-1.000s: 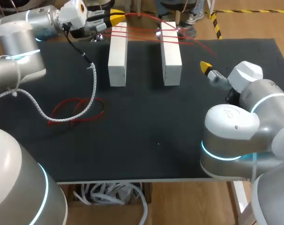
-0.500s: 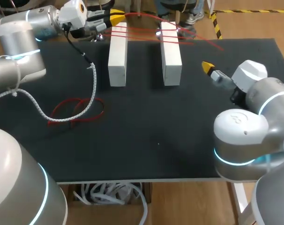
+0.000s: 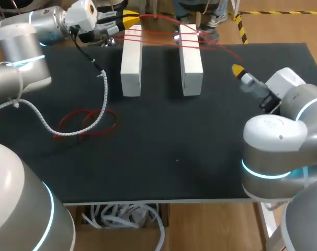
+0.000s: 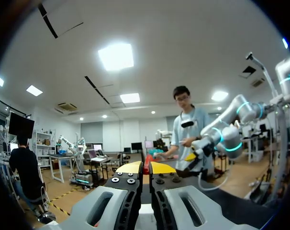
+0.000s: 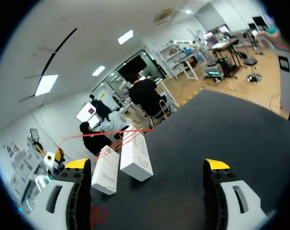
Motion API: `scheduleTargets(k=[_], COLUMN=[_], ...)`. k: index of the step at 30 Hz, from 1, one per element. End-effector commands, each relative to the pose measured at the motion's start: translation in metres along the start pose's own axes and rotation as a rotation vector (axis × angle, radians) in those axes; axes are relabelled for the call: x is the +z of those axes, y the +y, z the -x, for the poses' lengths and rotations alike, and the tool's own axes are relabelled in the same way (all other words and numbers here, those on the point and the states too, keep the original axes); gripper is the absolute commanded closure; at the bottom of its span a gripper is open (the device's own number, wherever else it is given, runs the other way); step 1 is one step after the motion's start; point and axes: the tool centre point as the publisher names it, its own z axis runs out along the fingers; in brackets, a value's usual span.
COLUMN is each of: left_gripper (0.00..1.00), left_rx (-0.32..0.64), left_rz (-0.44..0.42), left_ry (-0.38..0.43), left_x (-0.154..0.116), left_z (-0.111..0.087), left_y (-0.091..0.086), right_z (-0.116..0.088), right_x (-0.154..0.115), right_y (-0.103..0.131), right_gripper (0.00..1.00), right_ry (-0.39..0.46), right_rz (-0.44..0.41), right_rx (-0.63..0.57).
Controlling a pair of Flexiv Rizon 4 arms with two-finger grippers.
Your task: Grab the tape and strap the tape.
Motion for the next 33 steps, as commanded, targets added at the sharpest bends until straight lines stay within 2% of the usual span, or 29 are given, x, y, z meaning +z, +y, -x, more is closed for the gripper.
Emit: scheduleTargets(k=[1,7,16,26,33], left_gripper=[1.0,1.0,1.0,1.0,1.0], left_rx=[0.003,0.003,0.003,0.003,0.003], left_rz=[-0.002,-0.002,-0.002,-0.002,-0.002], left_ry=[-0.002,-0.002,-0.002,-0.002,-0.002], left_x=[0.0,0.0,0.0,0.0,0.0], left_z=[0.0,0.0,0.0,0.0,0.0], left_y=[0.001,0.001,0.001,0.001,0.001], right_z=[-0.002,-0.003,-0.003,-0.012,-0.017], right_x=[0.006,0.01,0.01,0.009,0.007], right_y=[0.01,0.021,0.028,0.014,0.019], right_gripper=[0.0,0.0,0.0,0.0,0.0], right_ry=[0.001,0.02,-0.025,-0.053,-0.007], right_rz=[0.015,0.196,0.299,0.248,0.245], right_rx=[0.299,0.448,0.581,0.687,0.733])
